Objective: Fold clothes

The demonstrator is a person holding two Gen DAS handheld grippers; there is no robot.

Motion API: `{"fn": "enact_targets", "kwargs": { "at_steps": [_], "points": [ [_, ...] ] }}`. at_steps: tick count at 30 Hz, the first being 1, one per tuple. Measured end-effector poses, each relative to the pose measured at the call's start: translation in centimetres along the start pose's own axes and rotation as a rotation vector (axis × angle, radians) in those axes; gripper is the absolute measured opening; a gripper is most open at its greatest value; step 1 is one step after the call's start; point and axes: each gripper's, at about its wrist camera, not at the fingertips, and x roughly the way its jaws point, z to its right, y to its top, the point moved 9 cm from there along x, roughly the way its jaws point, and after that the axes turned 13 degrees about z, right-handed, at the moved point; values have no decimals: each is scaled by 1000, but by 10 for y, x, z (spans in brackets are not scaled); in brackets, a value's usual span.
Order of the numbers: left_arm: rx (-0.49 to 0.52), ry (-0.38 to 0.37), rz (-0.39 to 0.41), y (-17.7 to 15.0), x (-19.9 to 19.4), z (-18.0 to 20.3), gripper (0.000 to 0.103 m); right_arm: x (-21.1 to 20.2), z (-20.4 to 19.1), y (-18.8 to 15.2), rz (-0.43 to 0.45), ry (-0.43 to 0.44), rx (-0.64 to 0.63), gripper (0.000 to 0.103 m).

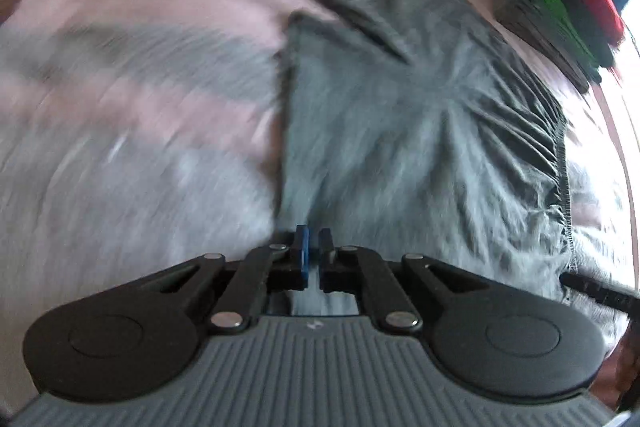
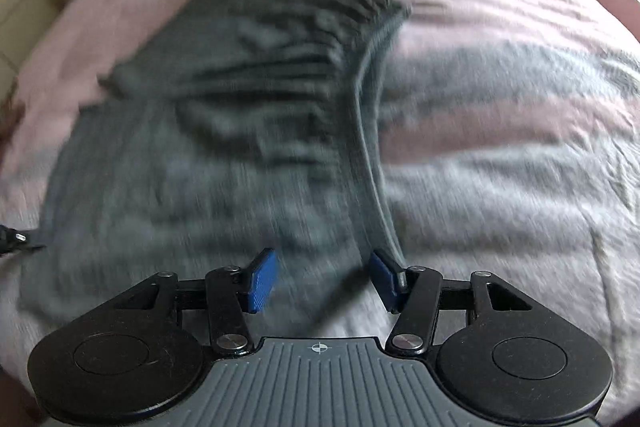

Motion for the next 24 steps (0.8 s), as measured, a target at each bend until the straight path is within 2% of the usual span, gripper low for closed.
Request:
{"fn": "enact_targets", "kwargs": {
  "at_steps": [2,4,9,11,12,13,14,19,24],
  "points": [
    [-28,42,-6,-12,-21,-5,5,-9,7,-12,-47,-17,-18,56],
    [-32,98,-23,-21,-42,-8,19,-21,17,-20,-88,-23,-11,56],
    [-56,170,-39,-29,-95,-1,25,-58,27,-25,-172,-52,17,56],
    [-68,180,-37,-28,-117,10,29,-77,22,-21,-181,-31,33,57],
    [-63,173,-28,-26,-127,18,35,-86,18,-18,-177,-16,43,65],
    [-57,166,-19,-25,-137,25,39,-96,15,-13,-170,-2,53,82],
    [-40,157,-10,-22,-145,34,40,-105,11,-9,-160,2,58,87],
    [43,125,26,-9,-181,73,45,-147,-9,15,-87,34,60,88],
    [93,117,39,7,-204,91,50,-180,-21,25,-49,6,57,88]
  ]
}}
